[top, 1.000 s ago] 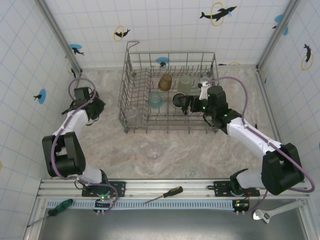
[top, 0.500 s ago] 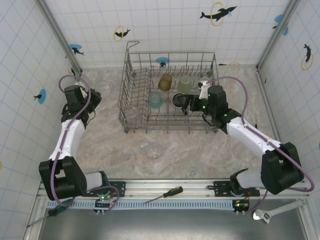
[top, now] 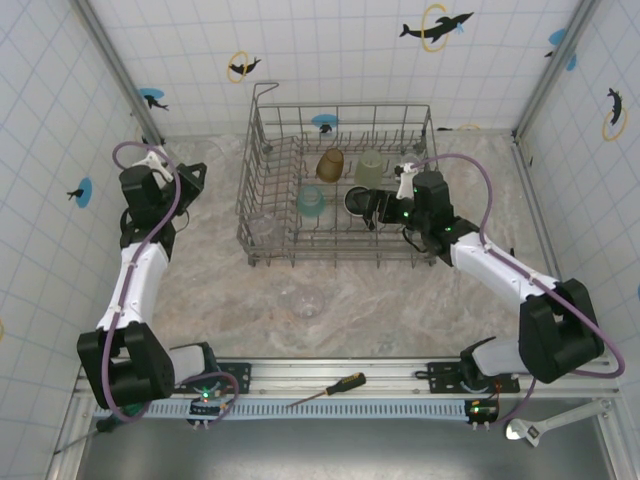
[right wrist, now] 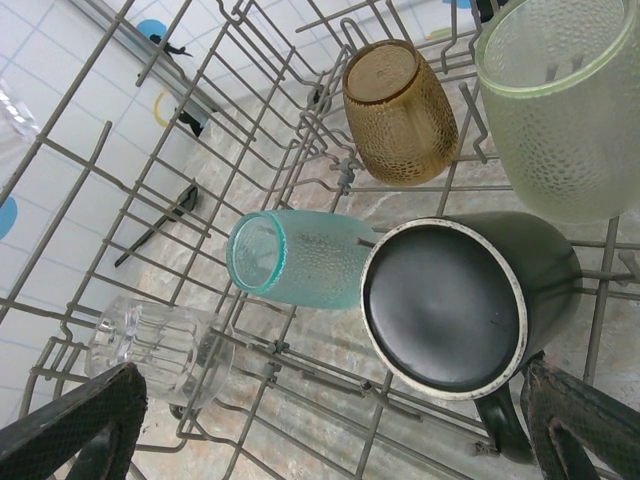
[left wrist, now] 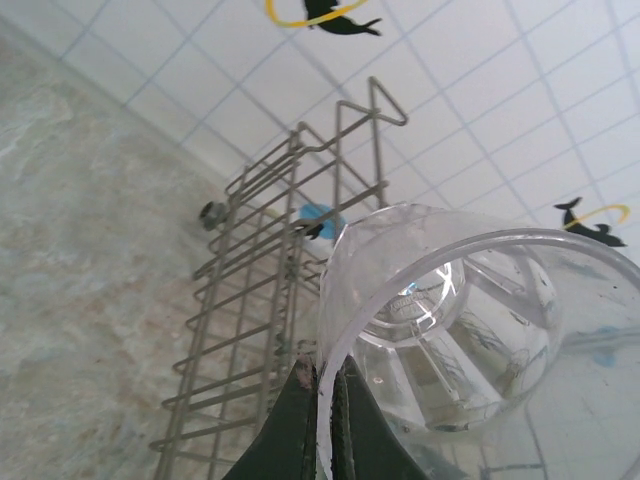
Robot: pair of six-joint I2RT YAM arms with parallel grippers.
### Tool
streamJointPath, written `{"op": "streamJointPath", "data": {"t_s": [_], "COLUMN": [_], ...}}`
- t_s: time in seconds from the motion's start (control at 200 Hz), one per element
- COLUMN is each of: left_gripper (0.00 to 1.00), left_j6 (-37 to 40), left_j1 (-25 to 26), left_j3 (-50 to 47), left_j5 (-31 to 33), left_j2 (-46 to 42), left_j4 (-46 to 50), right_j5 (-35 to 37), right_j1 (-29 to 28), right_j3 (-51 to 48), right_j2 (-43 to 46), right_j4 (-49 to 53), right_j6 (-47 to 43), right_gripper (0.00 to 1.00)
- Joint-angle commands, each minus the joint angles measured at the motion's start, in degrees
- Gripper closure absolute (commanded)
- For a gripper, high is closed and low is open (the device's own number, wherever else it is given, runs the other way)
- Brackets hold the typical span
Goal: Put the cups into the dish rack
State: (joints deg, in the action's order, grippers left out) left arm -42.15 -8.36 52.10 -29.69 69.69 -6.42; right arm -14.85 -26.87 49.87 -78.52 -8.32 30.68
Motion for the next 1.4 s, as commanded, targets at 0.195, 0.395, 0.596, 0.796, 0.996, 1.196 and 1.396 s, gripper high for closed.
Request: {"op": "streamJointPath", "data": {"t_s": [0.195, 0.395, 0.596, 0.796, 0.996, 1.196, 1.396], "left_gripper": [1.0, 1.0, 1.0, 1.0, 1.0, 1.0, 1.0], "left_j6": [-6.34, -6.48, -6.26, -7.03, -7.77, -8.62, -9.2], "left_j1": [-0.3, 3.34, 8.47, 14.23, 17.73, 19.99, 21.89], "left_j3": [1.17, 1.15, 1.81, 1.65, 0.93, 0.59, 0.02], "left_j5": [-9.05, -9.58, -8.99, -6.69, -4.94, -4.28, -4.48], "left_j2": [-0.43, 0.5, 2.53, 4.34, 5.89, 6.86, 8.32], "left_j4": [-10.37, -12.74, -14.17, -16.06, -18.07, -20.35, -22.31], "right_j5": [-2.72, -4.45, -8.13, -7.65, -7.65, -8.43, -10.27], "right_j1": [-0.07, -0.47, -1.02, -0.9, -1.24, -2.28, -3.61], "right_j3": [4.72, 5.24, 6.11, 3.42, 3.21, 4.07, 7.06], "right_j2": [-3.13, -4.49, -6.77, -7.09, -8.63, -11.22, -14.77], "right_j4": [-2.17, -6.48, -11.99, -20.12, -25.58, -31.36, -36.34], "right_j6": [2.36, 5.97, 11.66, 19.91, 25.59, 30.67, 33.74], "right_gripper": [0.0, 0.0, 0.0, 0.0, 0.0, 0.0, 0.0]}}
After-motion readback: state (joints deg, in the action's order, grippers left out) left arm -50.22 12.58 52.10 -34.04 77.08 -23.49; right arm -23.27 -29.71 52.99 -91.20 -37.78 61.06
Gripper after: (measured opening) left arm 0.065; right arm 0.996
